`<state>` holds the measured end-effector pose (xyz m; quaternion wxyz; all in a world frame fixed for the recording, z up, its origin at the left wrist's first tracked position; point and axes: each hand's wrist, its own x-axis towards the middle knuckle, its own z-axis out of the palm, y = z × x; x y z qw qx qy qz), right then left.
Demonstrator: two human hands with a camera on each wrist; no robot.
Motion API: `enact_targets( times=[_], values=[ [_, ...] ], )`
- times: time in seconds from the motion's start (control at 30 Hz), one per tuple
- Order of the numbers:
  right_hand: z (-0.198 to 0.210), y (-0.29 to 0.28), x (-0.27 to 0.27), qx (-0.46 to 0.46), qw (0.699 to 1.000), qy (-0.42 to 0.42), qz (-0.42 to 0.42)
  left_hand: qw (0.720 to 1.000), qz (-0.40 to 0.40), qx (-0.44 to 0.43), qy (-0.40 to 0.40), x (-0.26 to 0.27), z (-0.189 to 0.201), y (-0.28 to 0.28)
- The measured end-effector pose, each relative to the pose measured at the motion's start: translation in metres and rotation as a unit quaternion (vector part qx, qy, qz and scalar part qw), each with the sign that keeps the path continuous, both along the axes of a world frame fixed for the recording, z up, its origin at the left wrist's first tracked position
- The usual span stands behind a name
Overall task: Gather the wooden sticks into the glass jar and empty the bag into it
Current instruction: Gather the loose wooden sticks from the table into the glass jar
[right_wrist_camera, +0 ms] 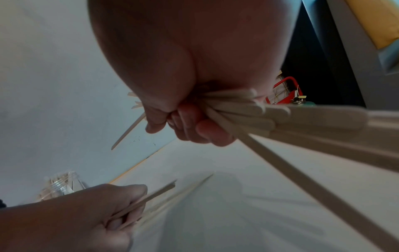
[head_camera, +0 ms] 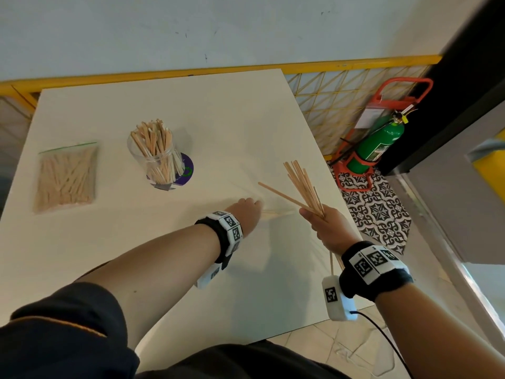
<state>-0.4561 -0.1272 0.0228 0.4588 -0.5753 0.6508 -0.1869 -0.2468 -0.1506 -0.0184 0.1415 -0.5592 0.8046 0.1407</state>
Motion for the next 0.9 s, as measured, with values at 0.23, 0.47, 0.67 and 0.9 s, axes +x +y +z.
enact_targets(
  times=[0.23,0.47,0.67,0.9],
  values=[
    [-0.002,-0.007,0.005,0.001,1.000,-0.003,0.013,0.998,0.053,0.027,0.004,0.001,0.002,-0.004],
    [0.001,-0.009,0.000,-0.009,1.000,-0.004,0.022,0.993,0.111,0.001,-0.042,-0.001,0.000,-0.001],
    [0.003,-0.016,0.002,-0.010,1.000,-0.012,0.027,0.955,0.242,0.063,0.158,0.027,0.014,-0.003],
    [0.005,-0.021,0.014,-0.004,0.999,-0.029,0.038,0.949,0.217,-0.006,0.230,0.043,0.026,0.004]
  ],
)
